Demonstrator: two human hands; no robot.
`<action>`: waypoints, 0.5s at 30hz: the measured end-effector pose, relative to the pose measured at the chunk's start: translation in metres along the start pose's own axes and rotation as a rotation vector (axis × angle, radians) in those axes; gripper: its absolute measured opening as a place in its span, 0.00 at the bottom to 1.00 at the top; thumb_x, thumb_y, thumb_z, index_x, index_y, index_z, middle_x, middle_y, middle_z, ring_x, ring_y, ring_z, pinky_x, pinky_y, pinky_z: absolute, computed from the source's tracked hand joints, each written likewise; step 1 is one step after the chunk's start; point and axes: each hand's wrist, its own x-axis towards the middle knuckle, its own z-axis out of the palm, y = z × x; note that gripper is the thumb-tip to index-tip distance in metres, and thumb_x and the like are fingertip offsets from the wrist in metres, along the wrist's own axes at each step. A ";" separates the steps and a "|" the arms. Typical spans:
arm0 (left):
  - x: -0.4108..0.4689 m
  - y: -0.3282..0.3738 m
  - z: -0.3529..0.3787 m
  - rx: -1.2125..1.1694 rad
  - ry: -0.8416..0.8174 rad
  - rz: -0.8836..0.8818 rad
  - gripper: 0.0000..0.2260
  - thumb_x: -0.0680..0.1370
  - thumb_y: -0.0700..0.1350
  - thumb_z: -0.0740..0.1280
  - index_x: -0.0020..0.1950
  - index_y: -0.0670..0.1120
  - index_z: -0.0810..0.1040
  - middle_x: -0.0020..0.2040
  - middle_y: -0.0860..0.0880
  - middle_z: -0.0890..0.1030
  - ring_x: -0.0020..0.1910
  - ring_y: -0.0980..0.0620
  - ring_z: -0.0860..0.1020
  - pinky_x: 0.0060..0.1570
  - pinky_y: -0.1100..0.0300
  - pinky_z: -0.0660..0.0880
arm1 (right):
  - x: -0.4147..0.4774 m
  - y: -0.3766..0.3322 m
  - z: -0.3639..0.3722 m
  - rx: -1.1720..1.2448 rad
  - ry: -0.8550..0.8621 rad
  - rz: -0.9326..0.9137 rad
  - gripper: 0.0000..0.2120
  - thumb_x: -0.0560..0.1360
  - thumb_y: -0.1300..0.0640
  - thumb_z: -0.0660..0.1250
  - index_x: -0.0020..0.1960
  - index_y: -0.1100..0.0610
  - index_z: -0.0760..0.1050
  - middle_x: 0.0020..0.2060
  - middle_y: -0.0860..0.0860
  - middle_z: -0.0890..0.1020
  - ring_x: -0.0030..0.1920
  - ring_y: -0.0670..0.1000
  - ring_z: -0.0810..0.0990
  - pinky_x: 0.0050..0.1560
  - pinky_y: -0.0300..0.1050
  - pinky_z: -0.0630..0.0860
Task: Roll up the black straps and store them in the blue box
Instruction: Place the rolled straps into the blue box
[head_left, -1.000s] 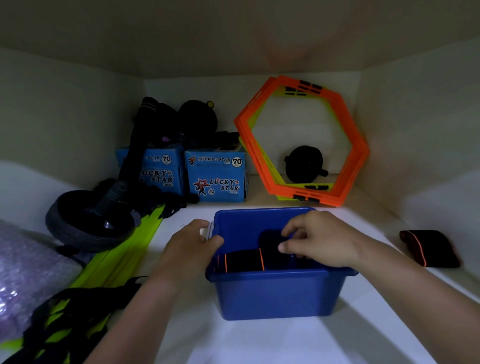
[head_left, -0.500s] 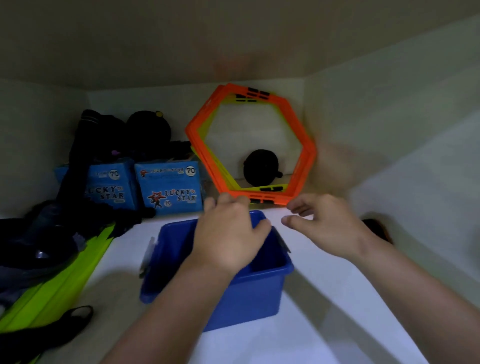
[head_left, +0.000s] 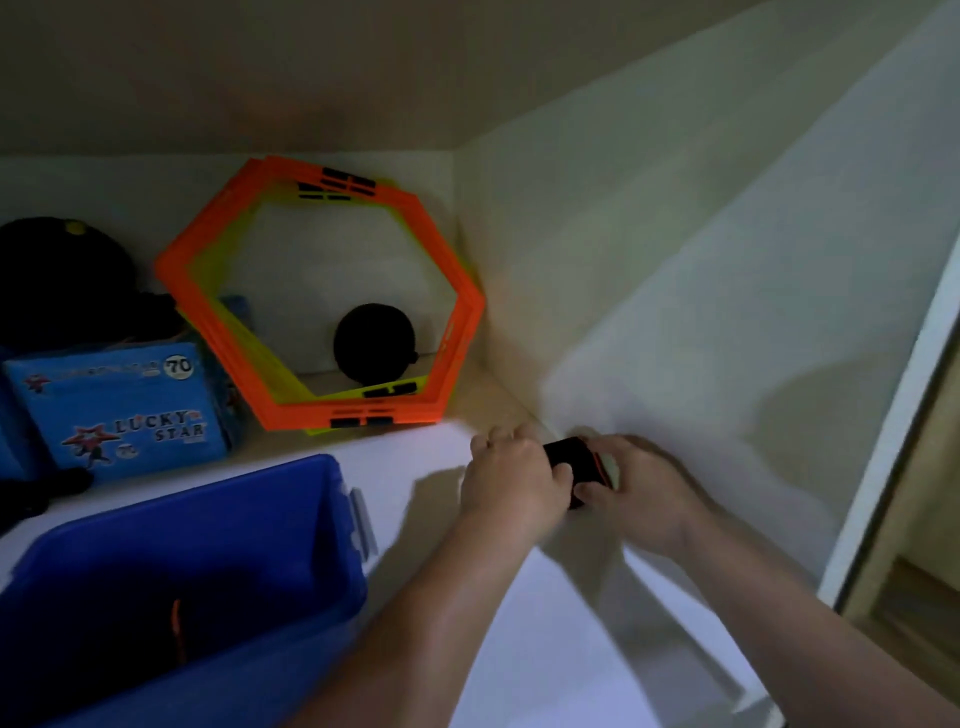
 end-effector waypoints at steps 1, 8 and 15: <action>0.007 0.000 0.011 -0.005 -0.006 -0.014 0.21 0.78 0.56 0.63 0.63 0.42 0.73 0.63 0.40 0.76 0.65 0.38 0.70 0.61 0.49 0.70 | 0.005 0.004 0.003 -0.016 -0.009 -0.010 0.29 0.67 0.44 0.67 0.68 0.46 0.74 0.63 0.50 0.80 0.61 0.52 0.80 0.61 0.42 0.74; 0.067 -0.007 0.061 -0.140 -0.048 -0.180 0.24 0.79 0.58 0.60 0.66 0.41 0.70 0.65 0.39 0.77 0.66 0.37 0.70 0.61 0.48 0.70 | 0.041 0.017 0.032 -0.105 -0.023 -0.041 0.28 0.76 0.51 0.58 0.76 0.50 0.64 0.66 0.53 0.76 0.66 0.56 0.76 0.68 0.48 0.72; 0.083 -0.013 0.084 -0.386 -0.150 -0.283 0.20 0.77 0.55 0.63 0.60 0.40 0.75 0.59 0.39 0.82 0.59 0.38 0.78 0.57 0.51 0.76 | 0.048 0.031 0.056 -0.143 -0.082 0.013 0.20 0.79 0.54 0.58 0.70 0.56 0.71 0.66 0.55 0.77 0.65 0.56 0.77 0.66 0.47 0.73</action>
